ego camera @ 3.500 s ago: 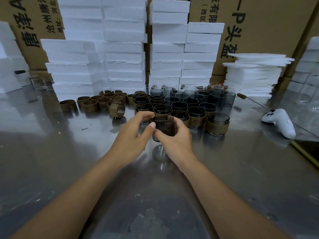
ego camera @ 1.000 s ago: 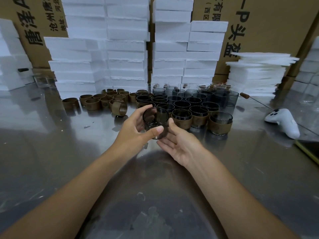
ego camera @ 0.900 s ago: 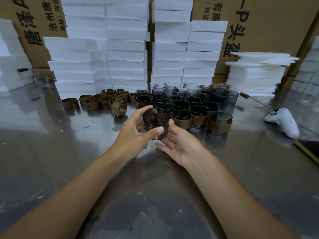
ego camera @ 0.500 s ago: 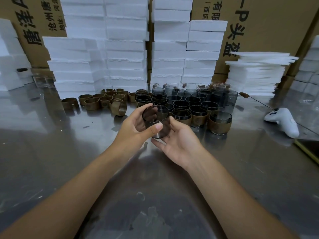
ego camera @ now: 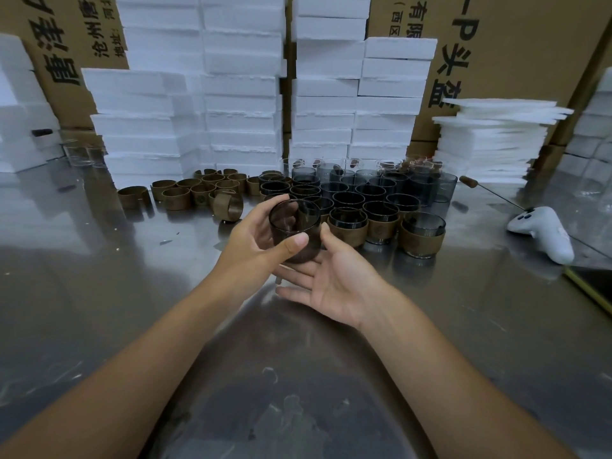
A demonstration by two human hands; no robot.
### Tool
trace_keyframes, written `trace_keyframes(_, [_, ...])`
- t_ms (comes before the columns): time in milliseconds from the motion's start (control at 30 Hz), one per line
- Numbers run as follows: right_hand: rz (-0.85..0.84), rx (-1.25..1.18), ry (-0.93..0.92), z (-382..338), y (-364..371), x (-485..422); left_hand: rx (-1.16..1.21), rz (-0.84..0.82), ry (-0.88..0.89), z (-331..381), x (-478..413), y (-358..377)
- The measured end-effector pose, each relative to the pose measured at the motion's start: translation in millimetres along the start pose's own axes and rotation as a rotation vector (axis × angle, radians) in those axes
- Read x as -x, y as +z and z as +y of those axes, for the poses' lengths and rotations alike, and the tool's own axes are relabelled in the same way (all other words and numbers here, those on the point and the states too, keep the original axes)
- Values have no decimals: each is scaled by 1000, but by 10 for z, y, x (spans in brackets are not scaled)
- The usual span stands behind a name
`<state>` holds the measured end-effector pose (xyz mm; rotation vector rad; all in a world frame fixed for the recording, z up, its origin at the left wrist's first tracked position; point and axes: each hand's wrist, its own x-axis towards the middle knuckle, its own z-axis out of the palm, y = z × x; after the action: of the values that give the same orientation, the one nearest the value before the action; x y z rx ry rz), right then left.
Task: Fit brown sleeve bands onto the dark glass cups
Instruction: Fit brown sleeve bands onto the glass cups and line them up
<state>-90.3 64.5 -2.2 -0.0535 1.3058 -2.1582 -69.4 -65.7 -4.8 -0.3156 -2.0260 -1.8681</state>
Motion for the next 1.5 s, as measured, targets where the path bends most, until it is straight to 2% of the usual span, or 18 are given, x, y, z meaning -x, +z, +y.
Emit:
trace_keyframes(300, [148, 56, -67, -5, -62, -44, -87, -23, 10, 36, 11, -36])
trace_keyframes(467, [242, -30, -157, -22, -74, -68, -103, -32, 10, 19, 9, -31])
trace_keyframes(700, [139, -110, -210, -44, -32, -46, -39, -17, -3, -14, 2, -6])
trace_keyframes(867, [54, -112, -172, -35, -5, -14, 20, -14, -1, -13, -2, 3])
trace_keyframes(1067, [42, -66, -121, -18, 16, -3, 50, -10, 15, -13, -15, -5])
trace_keyframes(1267, [84, 86, -129, 8, 15, -31, 58, 15, 0, -35, -39, -26])
trace_keyframes(1367, [184, 264, -258, 28, 28, -56, 118, 63, -48, -63, -62, -37])
trace_keyframes(1500, [163, 395, -447, 58, 65, -32, 186, 70, -138, -79, -85, -53])
